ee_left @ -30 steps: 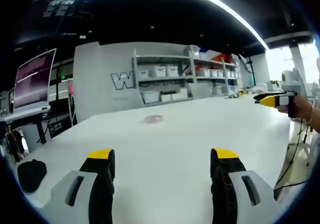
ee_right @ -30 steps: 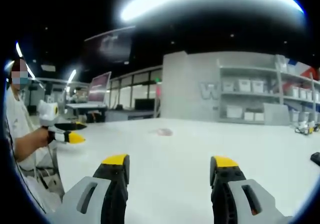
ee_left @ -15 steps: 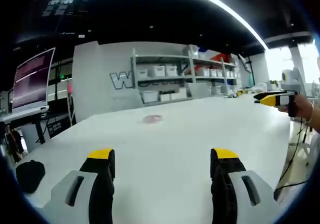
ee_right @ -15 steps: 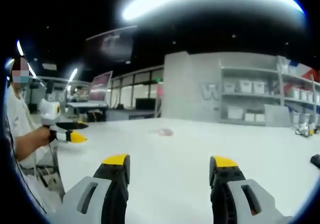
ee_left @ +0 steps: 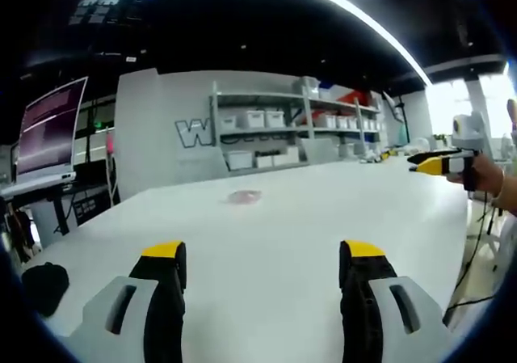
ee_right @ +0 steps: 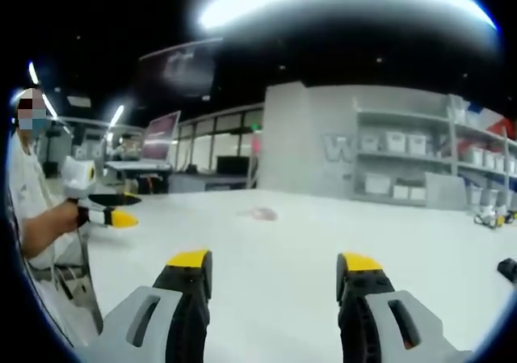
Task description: Open the resealable bag by pulling the two sides of the seal apart until the entire bag opening is separated and visibly accessible.
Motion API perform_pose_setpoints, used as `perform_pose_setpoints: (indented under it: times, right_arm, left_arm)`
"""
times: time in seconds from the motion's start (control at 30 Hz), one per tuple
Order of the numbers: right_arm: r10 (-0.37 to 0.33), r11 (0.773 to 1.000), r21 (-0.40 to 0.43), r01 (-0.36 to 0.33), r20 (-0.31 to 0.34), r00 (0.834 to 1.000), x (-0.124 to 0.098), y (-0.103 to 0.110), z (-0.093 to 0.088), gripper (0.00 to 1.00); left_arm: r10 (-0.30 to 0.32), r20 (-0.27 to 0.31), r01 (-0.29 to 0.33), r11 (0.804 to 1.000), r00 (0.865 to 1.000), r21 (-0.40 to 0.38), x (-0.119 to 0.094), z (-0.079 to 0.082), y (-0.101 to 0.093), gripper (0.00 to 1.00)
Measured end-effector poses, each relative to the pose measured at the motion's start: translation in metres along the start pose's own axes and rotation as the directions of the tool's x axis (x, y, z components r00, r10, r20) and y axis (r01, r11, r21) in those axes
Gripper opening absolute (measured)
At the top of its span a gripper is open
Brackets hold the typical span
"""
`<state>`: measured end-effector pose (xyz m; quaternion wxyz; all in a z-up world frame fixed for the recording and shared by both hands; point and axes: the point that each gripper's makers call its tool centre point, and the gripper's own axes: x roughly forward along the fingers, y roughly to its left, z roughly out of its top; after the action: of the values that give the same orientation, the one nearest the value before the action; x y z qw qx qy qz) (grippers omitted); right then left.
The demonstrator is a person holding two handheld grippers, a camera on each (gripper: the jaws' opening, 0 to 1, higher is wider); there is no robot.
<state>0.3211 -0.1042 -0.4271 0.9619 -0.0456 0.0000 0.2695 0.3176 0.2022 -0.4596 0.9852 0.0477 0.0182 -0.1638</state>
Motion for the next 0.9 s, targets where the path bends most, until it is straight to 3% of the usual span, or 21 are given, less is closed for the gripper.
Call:
perform_pose_setpoints:
  times: [0.9]
  right_arm:
    - [0.063, 0.998, -0.019, -0.063, -0.030, 0.998, 0.033, 0.021, 0.006, 0.56]
  left_arm:
    - [-0.002, 0.010, 0.002, 1.000, 1.000, 0.008, -0.006, 0.007, 0.004, 0.75]
